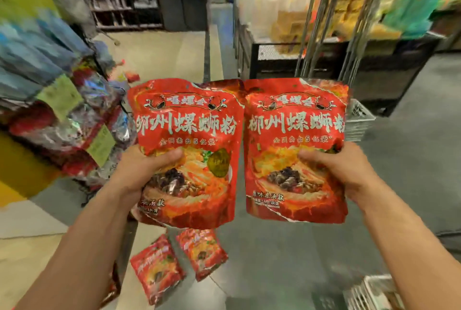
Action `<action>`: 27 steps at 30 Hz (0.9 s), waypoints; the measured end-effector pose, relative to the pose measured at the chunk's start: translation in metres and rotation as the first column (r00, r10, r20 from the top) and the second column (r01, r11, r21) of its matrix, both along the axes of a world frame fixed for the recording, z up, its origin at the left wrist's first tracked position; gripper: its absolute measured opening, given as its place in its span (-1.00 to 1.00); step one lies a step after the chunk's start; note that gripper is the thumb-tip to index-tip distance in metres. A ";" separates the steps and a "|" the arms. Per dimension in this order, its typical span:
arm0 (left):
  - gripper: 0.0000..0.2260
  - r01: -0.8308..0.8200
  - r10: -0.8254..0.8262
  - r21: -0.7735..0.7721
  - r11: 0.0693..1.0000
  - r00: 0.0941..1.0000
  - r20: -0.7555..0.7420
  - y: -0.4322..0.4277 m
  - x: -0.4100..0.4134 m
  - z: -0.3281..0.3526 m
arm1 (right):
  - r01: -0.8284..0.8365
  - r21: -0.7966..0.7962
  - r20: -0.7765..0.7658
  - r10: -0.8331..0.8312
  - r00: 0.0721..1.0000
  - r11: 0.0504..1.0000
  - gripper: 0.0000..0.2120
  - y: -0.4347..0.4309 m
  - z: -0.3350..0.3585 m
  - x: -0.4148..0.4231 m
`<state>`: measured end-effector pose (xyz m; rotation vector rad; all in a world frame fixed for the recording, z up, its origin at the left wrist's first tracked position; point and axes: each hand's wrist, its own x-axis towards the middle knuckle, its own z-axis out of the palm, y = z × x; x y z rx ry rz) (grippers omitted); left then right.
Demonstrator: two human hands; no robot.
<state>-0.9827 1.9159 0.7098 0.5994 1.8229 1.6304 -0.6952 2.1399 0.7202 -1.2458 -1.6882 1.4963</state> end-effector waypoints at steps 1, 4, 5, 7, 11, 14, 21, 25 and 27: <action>-0.09 -0.001 0.001 0.018 1.000 1.000 -0.002 -0.006 0.006 0.026 | 0.005 0.017 -0.011 -0.004 1.000 1.000 -0.53 -0.006 0.031 0.012; -0.12 0.025 -0.022 0.077 0.997 0.999 -0.038 -0.021 0.024 0.091 | 0.034 0.062 -0.083 -0.029 0.996 0.998 -0.46 -0.027 0.113 0.049; -0.12 0.041 -0.036 0.090 0.995 0.998 -0.050 -0.025 0.030 0.109 | 0.050 0.080 -0.109 -0.041 0.993 0.996 -0.48 -0.036 0.136 0.061; -0.11 0.075 -0.070 0.129 0.989 0.996 -0.046 -0.030 0.043 0.139 | 0.081 0.109 -0.152 -0.064 0.986 0.991 -0.54 -0.055 0.174 0.083; -0.05 0.173 -0.159 0.214 0.961 0.984 -0.079 -0.033 0.068 0.185 | 0.174 0.177 -0.198 -0.138 0.970 0.969 -0.62 -0.097 0.225 0.119; 0.00 0.268 -0.253 0.241 0.933 0.963 -0.091 -0.031 0.082 0.207 | 0.271 0.225 -0.208 -0.226 0.952 0.936 -0.65 -0.134 0.246 0.141; -0.33 0.531 -0.515 0.244 0.812 0.847 -0.129 -0.030 0.115 0.232 | 0.547 0.258 -0.253 -0.490 0.834 0.797 -0.67 -0.236 0.250 0.185; -0.24 0.672 -0.660 0.212 0.709 0.739 -0.136 -0.026 0.152 0.235 | 0.697 0.277 -0.252 -0.650 0.717 0.661 -0.65 -0.304 0.244 0.218; -0.30 0.743 -0.736 0.206 0.637 0.666 -0.124 -0.028 0.183 0.236 | 0.768 0.294 -0.244 -0.733 0.635 0.568 -0.63 -0.340 0.242 0.243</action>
